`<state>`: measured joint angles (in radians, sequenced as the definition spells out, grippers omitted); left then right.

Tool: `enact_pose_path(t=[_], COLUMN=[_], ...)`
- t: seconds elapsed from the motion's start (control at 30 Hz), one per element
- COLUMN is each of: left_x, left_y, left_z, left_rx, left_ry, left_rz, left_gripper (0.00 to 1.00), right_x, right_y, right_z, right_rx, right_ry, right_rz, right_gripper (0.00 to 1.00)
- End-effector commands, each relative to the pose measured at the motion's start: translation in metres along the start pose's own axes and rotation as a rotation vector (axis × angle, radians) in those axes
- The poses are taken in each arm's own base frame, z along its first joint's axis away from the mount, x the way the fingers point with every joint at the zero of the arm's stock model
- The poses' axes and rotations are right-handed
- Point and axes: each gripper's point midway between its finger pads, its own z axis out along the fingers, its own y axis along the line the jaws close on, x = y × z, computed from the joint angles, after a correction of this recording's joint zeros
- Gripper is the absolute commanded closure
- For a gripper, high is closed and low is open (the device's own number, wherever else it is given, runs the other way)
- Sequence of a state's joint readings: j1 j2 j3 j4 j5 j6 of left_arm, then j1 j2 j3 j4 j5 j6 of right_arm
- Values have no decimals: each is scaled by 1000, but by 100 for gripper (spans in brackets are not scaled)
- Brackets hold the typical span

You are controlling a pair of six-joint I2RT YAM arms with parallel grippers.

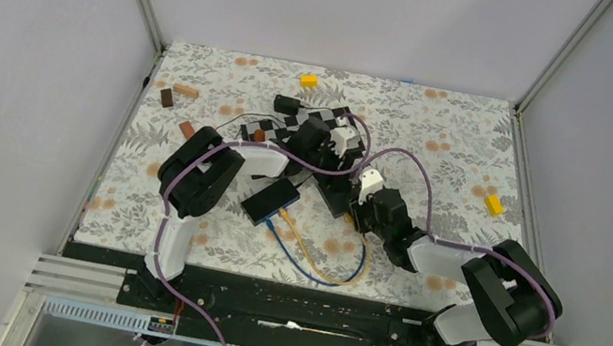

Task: Insert the plug into the switch port
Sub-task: Insert the connector into the switch port.

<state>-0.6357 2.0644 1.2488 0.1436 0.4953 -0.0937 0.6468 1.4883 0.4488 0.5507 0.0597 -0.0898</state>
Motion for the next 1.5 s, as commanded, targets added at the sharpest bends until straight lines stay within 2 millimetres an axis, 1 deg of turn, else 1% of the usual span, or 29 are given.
enact_pose_path(t=[0.0,0.1,0.23,0.37,0.4,0.5,0.53,0.63,0.73,0.83,0.97,1.03,1.2,1.3,1.47], left_x=[80,67,54,48,46,44,44,45,45,45,46,47,50,51,51], left_y=[-60,-41,-20,-8,-5,-1,0,1,0,-1,-2,-2,-3,-4,-4], left_z=[5,7,2,-5,-7,-10,-11,-12,-12,-12,-13,-13,-13,-13,-13], left_rx=[149,94,43,16,10,-1,-2,-3,0,7,8,10,16,18,19], left_ry=[299,257,218,199,194,187,186,188,190,191,194,196,202,204,204], left_rz=[-209,-234,-250,-262,-261,-261,-262,-266,-268,-269,-270,-271,-276,-276,-275], left_gripper=[40,40,40,39,39,39,39,38,38,39,39,39,39,39,39], right_x=[-91,-78,-69,-65,-59,-51,-48,-41,-33,-23,-11,-7,-2,3,11], right_y=[4,2,-5,-5,-2,10,18,31,47,55,52,45,37,36,40], right_z=[-16,-23,-37,-54,-57,-65,-68,-72,-70,-63,-52,-47,-42,-40,-37], right_rx=[-40,-28,9,6,-4,-57,-95,-154,-231,-268,-240,-199,-154,-150,-169], right_ry=[-318,-264,-223,-188,-155,-101,-87,-50,-12,25,62,73,93,120,153], right_rz=[47,69,73,93,108,181,209,294,327,326,317,313,287,270,268], right_gripper=[55,46,44,44,45,46,46,48,51,53,56,57,52,51,51])
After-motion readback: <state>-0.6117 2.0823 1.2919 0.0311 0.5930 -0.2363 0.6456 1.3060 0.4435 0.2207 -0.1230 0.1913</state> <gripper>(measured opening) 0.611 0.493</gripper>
